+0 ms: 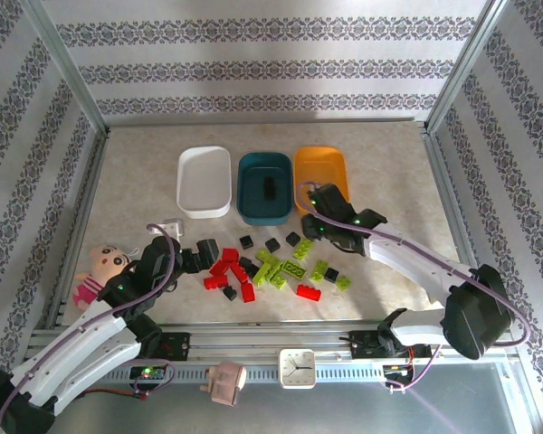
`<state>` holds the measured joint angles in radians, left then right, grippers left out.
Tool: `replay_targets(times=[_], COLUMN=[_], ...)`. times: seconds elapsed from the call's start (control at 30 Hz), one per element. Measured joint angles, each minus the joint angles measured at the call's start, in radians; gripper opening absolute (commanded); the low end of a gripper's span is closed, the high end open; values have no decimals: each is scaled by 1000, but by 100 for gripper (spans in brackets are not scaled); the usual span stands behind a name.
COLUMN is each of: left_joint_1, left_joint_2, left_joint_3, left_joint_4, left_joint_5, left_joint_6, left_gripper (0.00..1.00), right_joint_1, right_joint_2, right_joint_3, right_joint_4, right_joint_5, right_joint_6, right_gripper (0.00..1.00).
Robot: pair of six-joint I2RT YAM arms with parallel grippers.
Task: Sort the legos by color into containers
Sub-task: Place the lego in the container.
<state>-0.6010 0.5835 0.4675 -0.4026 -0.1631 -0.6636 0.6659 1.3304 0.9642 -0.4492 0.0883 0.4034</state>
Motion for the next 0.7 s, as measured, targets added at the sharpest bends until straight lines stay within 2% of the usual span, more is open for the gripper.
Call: replay_targets(times=[0.1,0.23,0.53,0.6,0.7], left_joint_1=[0,0,0,0,0], left_joint_2=[-26,-45,-51,-53,-58], left_joint_3=[1,1,1,1,1], left_joint_4=[-29,-63,-126,-137,-145], left_joint_5=[-23,-30,-21,-17,-10], left_joint_6=[-5,-19,-33,-37,-42], left_gripper=[99,99,99,99,99], right_joint_1=[69,123,142,141,137], right_joint_2=[118,358,864,945,1034], right_joint_3=[158,385,895,993,1102], right_joint_4=[57,146,187,169,137], right_joint_5=[-54,-124,-168,-163,-157], right_joint_6=[-22,-41,-37,-30,-2], right_gripper=[30,30,33,37,51])
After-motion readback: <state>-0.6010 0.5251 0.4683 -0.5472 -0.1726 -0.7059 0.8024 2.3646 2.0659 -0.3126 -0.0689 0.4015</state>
